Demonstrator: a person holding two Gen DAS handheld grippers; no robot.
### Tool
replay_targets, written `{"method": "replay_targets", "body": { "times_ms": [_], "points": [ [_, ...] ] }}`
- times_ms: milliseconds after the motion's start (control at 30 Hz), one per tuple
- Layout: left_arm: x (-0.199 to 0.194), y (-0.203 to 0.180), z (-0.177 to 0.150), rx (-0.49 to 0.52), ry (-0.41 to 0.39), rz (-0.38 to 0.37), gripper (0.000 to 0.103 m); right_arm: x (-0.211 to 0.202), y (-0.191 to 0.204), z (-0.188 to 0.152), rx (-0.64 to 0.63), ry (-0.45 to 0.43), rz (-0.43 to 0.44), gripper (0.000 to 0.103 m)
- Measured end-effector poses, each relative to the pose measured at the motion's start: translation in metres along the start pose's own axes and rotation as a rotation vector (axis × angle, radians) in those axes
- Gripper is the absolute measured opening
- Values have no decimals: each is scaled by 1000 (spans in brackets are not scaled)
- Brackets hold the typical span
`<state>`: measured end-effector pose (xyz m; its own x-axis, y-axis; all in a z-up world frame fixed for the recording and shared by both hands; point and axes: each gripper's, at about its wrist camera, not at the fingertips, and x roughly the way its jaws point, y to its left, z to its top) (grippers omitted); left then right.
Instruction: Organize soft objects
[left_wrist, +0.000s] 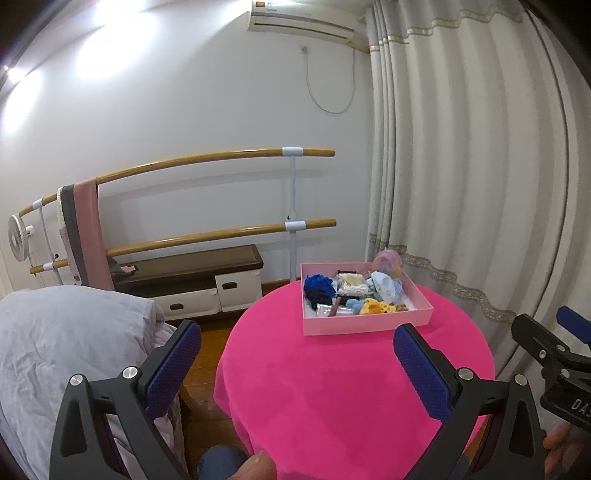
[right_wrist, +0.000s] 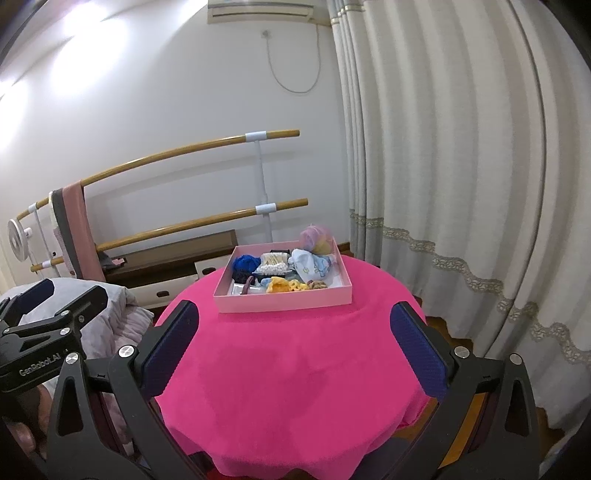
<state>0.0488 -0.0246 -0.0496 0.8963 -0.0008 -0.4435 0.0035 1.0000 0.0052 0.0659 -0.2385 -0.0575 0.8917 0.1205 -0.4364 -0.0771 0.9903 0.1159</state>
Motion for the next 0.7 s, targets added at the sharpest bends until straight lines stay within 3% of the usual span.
{"method": "replay_targets", "body": {
  "times_ms": [700],
  "points": [
    [5, -6, 2, -6, 2, -12, 103, -4, 5, -3, -9, -10, 0, 103]
  ]
}}
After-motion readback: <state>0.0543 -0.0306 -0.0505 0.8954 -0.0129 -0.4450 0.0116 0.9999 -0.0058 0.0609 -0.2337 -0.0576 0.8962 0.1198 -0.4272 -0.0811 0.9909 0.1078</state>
